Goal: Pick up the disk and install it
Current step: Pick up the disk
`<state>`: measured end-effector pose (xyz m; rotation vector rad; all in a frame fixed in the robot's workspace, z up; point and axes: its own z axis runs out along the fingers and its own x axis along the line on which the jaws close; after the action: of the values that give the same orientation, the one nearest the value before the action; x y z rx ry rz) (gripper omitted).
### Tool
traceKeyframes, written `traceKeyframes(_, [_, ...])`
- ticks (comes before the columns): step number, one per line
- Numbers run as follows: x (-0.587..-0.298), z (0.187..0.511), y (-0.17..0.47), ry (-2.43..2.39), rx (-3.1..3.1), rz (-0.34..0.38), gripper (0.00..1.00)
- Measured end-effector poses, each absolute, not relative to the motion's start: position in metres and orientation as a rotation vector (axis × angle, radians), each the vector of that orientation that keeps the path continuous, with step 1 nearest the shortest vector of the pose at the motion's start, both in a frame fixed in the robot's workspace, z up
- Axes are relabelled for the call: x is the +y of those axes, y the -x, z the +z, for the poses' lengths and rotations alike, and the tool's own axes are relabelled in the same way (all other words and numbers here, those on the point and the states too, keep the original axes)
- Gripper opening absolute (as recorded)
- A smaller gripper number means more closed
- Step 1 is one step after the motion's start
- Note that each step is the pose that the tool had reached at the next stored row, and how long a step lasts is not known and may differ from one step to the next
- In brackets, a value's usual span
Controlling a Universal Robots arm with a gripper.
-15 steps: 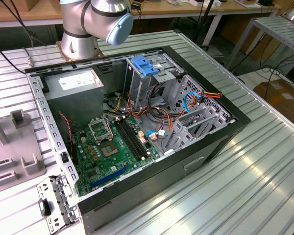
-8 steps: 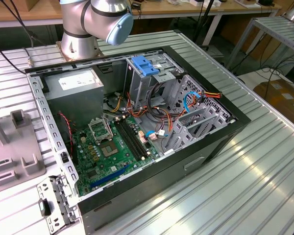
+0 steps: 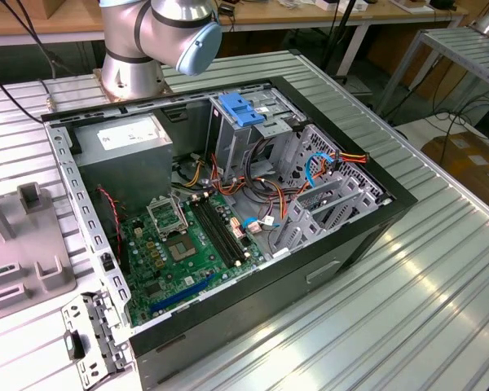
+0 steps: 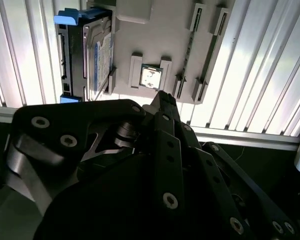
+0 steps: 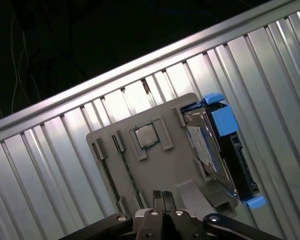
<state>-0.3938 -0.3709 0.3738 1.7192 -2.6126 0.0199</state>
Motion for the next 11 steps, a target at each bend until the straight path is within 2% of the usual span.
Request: traceKeyframes(11, [-0.3709,0.3738,0.3938,-1.832,-2.536,0.021,0.11])
